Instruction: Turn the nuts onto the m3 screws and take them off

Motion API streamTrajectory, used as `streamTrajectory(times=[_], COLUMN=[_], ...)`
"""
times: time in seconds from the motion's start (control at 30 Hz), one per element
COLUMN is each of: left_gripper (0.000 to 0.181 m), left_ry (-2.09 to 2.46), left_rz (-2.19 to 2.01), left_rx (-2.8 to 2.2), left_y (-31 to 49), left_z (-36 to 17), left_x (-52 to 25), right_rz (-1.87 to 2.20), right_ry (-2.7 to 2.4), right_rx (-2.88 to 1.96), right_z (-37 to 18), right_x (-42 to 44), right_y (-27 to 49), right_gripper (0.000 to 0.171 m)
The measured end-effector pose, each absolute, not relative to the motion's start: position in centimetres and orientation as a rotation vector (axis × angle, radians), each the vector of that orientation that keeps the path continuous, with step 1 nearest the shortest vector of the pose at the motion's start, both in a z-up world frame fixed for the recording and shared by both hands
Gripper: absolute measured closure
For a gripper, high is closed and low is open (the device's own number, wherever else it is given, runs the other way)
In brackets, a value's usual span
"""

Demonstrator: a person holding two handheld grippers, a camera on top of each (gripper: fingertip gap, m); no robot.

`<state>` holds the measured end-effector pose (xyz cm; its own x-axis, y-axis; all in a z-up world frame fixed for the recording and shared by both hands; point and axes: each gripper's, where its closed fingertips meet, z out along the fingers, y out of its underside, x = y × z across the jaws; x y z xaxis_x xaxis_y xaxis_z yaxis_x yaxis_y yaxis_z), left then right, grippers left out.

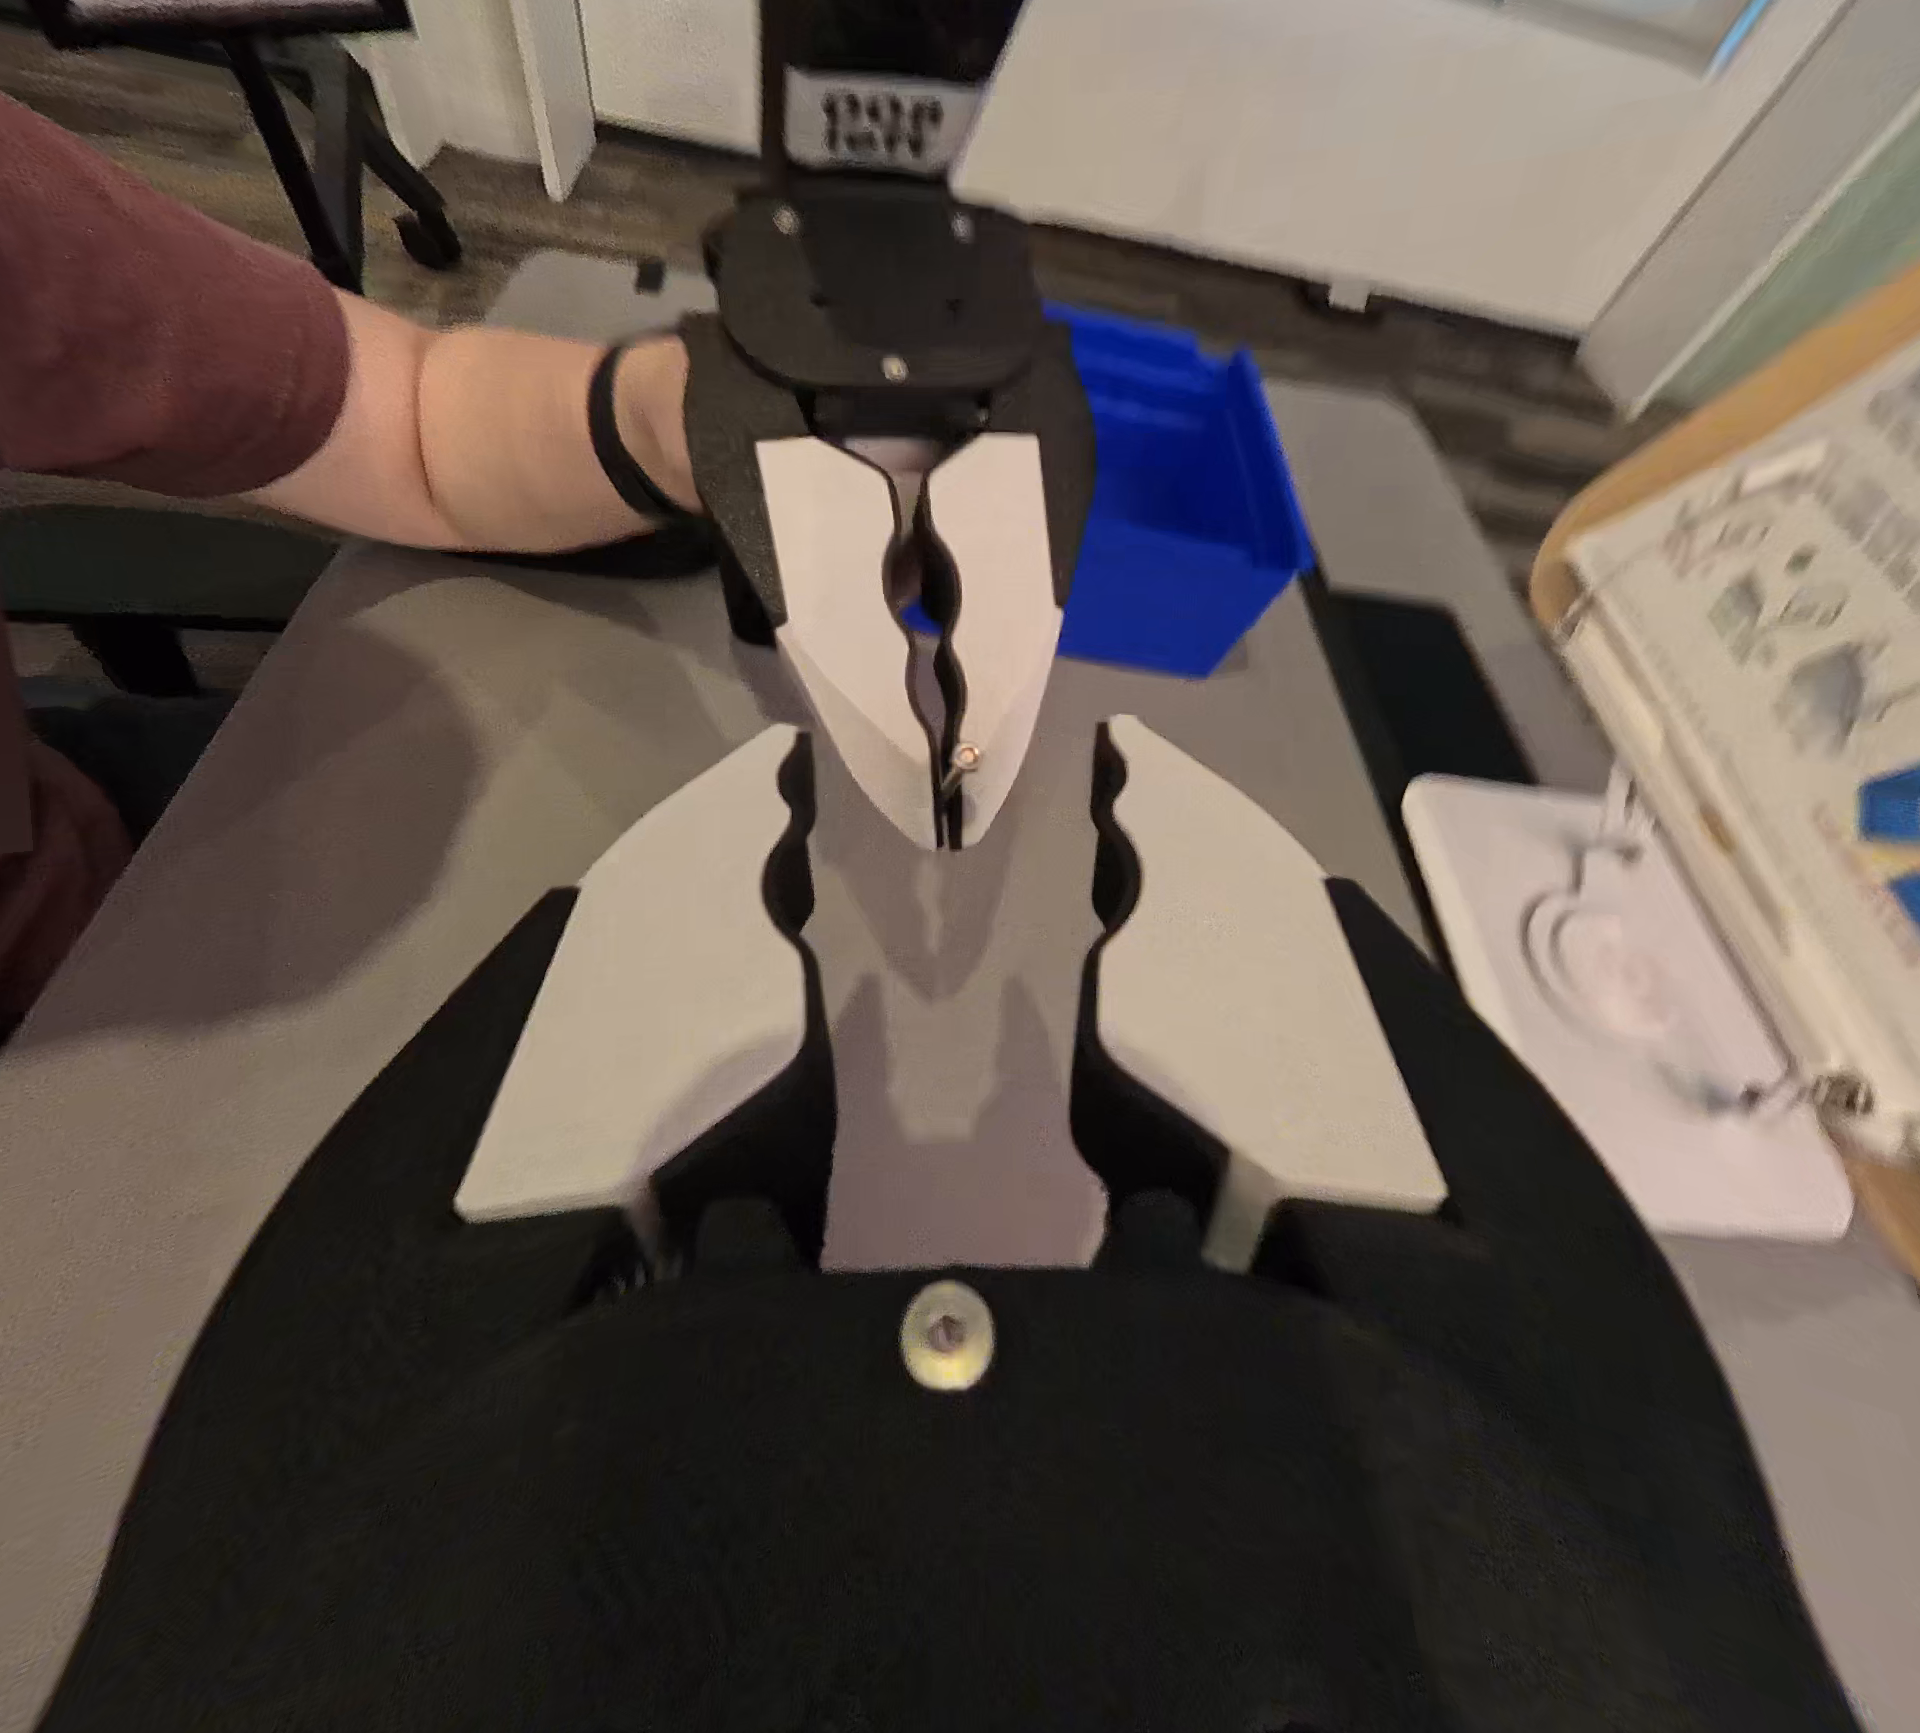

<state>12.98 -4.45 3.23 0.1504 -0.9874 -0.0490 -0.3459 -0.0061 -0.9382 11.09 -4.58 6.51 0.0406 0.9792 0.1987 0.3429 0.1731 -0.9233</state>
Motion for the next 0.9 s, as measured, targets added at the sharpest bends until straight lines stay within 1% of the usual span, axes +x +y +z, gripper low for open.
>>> streamTrajectory(times=[0.17,0.33,0.57,0.9], left_gripper=[0.179,0.179,0.179,0.18], left_ry=[1.277,1.243,1.2,1.159], left_rz=[-0.975,-0.994,-1.015,-0.999], left_rx=[-1.372,-1.333,-1.34,-1.371], left_y=[-5.3,-5.4,-5.0,-3.9], left_z=[5.9,6.8,7.2,7.4], left_x=[13.0,12.7,12.3,11.5], right_rz=[1.004,0.994,0.911,0.81], right_ry=[-1.427,-1.429,-1.436,-1.437], right_rx=[-1.153,-1.103,-1.101,-1.124], right_z=[8.8,8.8,8.5,8.3], right_x=[9.4,8.2,7.8,8.4], right_y=[-6.9,-7.7,-7.6,-6.6], right_gripper=[0.108,0.1,0.095,0.095])
